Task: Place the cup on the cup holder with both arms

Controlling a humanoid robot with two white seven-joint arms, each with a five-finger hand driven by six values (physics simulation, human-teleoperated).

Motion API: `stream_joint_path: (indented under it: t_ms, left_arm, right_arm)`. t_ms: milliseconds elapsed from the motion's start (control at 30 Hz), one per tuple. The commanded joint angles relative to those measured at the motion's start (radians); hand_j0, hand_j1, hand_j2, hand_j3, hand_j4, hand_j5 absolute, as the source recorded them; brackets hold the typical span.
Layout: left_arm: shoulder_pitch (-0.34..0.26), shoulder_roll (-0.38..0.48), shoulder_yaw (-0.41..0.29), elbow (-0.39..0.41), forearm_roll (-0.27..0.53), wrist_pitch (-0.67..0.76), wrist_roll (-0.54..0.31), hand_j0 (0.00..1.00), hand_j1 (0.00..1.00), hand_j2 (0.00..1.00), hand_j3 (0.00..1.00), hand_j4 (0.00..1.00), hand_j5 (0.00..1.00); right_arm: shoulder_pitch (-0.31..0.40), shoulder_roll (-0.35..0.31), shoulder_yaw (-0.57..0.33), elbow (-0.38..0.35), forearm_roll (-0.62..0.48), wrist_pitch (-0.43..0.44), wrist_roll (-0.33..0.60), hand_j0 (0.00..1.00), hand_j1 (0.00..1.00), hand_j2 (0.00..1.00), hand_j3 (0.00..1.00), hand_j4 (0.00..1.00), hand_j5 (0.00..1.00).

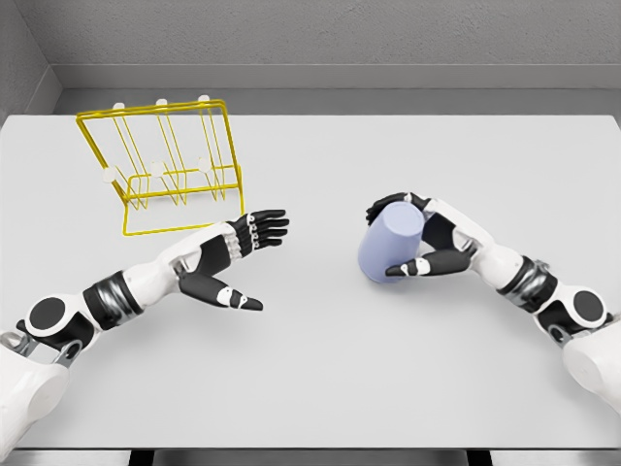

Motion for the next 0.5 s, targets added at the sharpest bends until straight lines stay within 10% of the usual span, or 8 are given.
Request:
stream_joint_path:
  t_ms: [0,467]
  left_arm:
    - [0.0,0.0,0.001,0.0,0.003,-0.001,0.0,1.0,1.0,1.0,1.0,1.0,1.0]
    - [-0.002,-0.096,0.04,0.084,-0.104,-0.004,0.0,1.0,1.0,1.0,1.0,1.0,1.0]
  right_arm:
    - [0.0,0.028,0.027,-0.002,0.014,0.002,0.0,0.71,0.71,0.71,0.71,0.71,0.71]
    - [-0.035,0.149,0.039,0.035,0.097,0.042,0.0,0.7,0.7,0.7,0.7,0.7,0.7]
